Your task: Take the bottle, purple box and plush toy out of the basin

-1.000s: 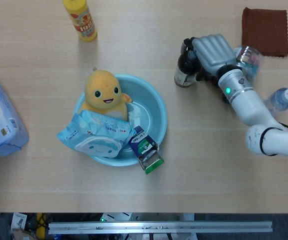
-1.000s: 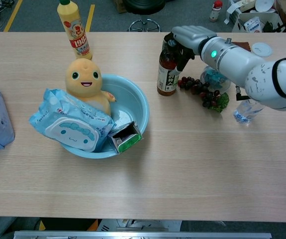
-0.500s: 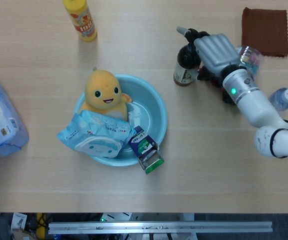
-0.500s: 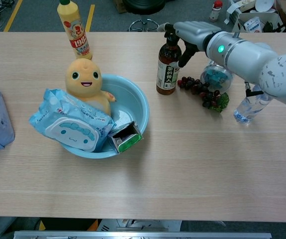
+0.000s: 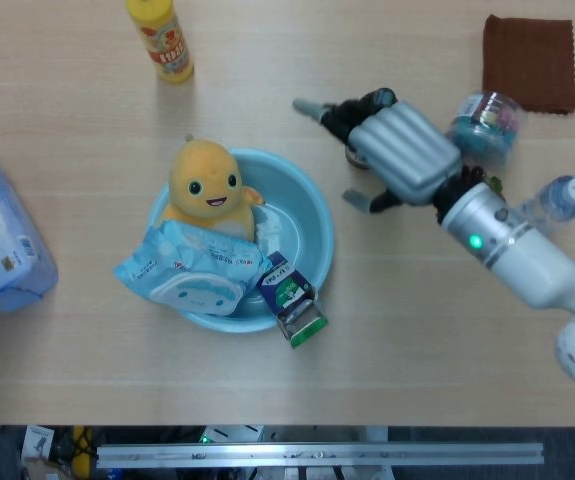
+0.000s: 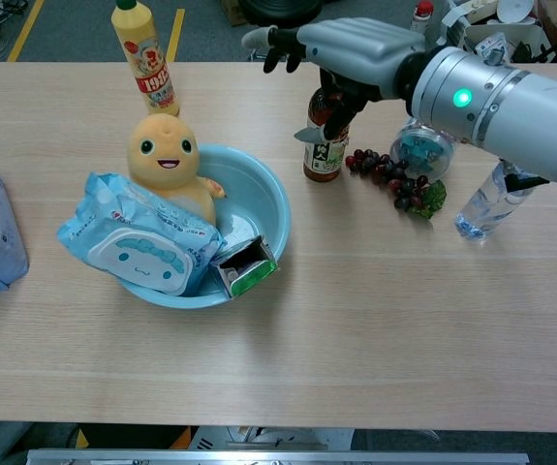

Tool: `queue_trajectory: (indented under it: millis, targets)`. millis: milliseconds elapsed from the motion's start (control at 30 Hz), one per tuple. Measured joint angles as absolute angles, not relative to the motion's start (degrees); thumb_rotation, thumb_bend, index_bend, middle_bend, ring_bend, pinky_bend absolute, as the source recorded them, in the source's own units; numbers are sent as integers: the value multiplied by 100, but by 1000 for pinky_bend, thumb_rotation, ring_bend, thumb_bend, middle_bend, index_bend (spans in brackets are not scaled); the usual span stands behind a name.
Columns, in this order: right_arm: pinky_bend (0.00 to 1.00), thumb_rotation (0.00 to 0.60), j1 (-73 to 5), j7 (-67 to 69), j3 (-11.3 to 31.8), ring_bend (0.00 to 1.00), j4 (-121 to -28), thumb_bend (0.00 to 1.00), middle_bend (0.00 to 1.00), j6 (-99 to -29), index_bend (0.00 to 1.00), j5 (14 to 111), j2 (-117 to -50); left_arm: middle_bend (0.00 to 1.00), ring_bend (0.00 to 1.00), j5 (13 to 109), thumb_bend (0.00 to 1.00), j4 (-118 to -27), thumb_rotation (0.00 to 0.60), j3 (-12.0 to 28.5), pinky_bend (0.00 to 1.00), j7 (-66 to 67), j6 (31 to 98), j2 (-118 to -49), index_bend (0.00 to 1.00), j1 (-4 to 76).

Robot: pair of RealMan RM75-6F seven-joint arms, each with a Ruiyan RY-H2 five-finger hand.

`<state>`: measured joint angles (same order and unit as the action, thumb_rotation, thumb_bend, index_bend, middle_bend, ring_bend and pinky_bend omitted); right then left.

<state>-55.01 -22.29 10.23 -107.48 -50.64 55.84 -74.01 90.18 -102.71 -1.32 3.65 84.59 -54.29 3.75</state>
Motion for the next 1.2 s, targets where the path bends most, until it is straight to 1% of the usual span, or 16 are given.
queue_trajectory:
  millis: [200,333,400,633,833,967,1000,1067,1200]
  targets:
    - [440,600,-5418,-2196,614,209,-11200,91,220,-4764,27,6194,-7234,98,98,9031,278,-10314,600,-148,134,377,8497,-5399,10,343]
    - [440,600,-5435,-2365,374,209,-11257,11,220,-4594,27,6349,-7345,98,98,9101,279,-10336,600,-168,134,383,8540,-5392,10,323]
    - [440,600,-5448,-2445,306,209,-11262,0,220,-4565,28,6391,-7465,98,98,9115,279,-10348,600,-177,134,382,8571,-5381,10,302]
    - [440,600,-5475,-2646,104,209,-11323,0,220,-4508,27,6587,-7645,98,98,9121,279,-10356,600,-194,134,347,8704,-5324,10,207]
    - [440,600,-5461,-2758,41,209,-11292,0,220,-4550,39,6720,-7774,98,99,9142,278,-10363,600,-203,134,352,8714,-5316,10,192]
    - [440,600,-5482,-2927,20,215,-11165,0,227,-4579,91,6725,-8028,98,99,9203,278,-10382,600,-209,134,359,8752,-5319,10,179]
    - [443,600,-5484,-2956,22,225,-11126,0,237,-4595,117,6714,-8116,98,99,9200,278,-10380,600,-212,134,356,8757,-5315,10,169]
    - [455,600,-5486,-3036,31,250,-11018,28,254,-4652,169,6682,-8332,98,99,9192,278,-10372,600,-216,134,347,8760,-5310,10,159]
    - [484,600,-5516,-3203,43,282,-10815,111,274,-4691,222,6521,-8660,98,99,9188,279,-10344,600,-217,134,310,8782,-5310,10,140]
